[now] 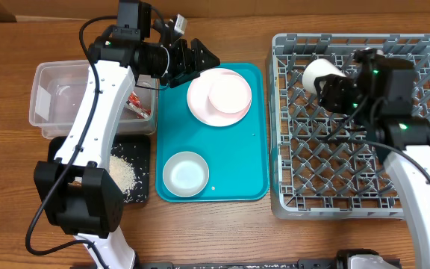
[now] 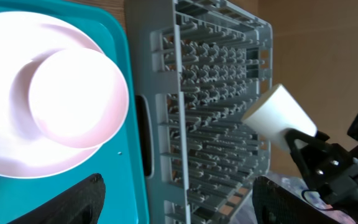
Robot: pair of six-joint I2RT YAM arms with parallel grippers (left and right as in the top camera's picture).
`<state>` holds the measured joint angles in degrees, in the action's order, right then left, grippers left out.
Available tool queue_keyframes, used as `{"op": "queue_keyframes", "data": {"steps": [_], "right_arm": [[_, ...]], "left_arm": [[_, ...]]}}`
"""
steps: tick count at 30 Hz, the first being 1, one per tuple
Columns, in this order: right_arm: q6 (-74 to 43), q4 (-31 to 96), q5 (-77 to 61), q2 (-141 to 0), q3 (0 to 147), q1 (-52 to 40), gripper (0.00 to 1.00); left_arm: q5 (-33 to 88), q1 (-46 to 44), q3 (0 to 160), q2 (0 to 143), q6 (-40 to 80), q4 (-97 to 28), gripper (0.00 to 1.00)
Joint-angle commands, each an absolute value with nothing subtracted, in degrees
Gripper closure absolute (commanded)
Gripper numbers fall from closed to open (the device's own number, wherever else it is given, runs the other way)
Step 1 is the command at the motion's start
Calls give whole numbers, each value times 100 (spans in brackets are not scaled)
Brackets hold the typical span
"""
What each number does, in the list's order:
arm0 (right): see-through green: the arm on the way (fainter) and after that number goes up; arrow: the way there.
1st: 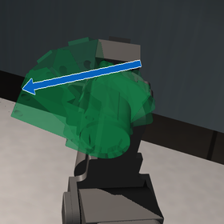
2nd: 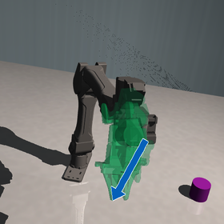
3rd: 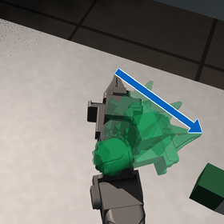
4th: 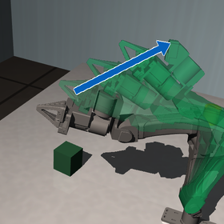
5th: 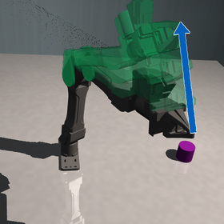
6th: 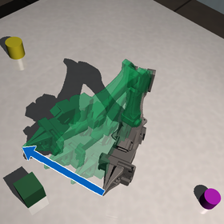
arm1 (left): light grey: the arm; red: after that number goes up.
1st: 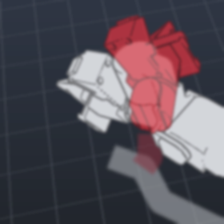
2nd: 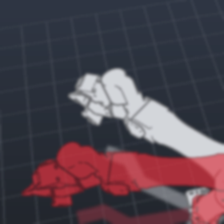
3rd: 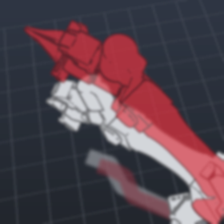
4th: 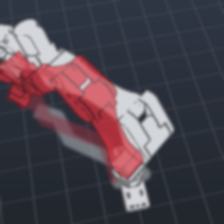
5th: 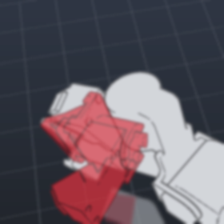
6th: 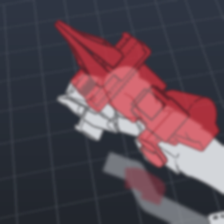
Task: Sort waste into correct bins and load items into the dishwasher
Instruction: 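Lower the cream cup into the dish rack with the right gripper and release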
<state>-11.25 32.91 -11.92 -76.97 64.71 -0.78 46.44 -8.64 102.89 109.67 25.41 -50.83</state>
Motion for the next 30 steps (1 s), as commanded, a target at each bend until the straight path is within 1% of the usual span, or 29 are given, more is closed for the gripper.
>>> {"op": "queue_keyframes", "data": {"steps": [1, 9, 15, 27, 30], "right_arm": [[-840, 3242, -851, -7942, 6576, -325, 47], [-720, 3232, -340, -8506, 6576, -731, 48], [-720, 3240, -198, -8562, 6573, -740, 48], [-720, 3750, -198, -8562, 6571, -740, 49], [-720, 3651, -196, -8562, 6573, -740, 49]], "left_arm": [[4427, -902, 10370, 10910, 2530, -5074, 22], [3942, -902, 10370, 10910, 2530, -5207, 19], [3787, -904, 10370, 10910, 2528, -5295, 19], [3605, -904, 10370, 10910, 2528, -5426, 19], [3535, -908, 10370, 10910, 2528, -5472, 19]]}}
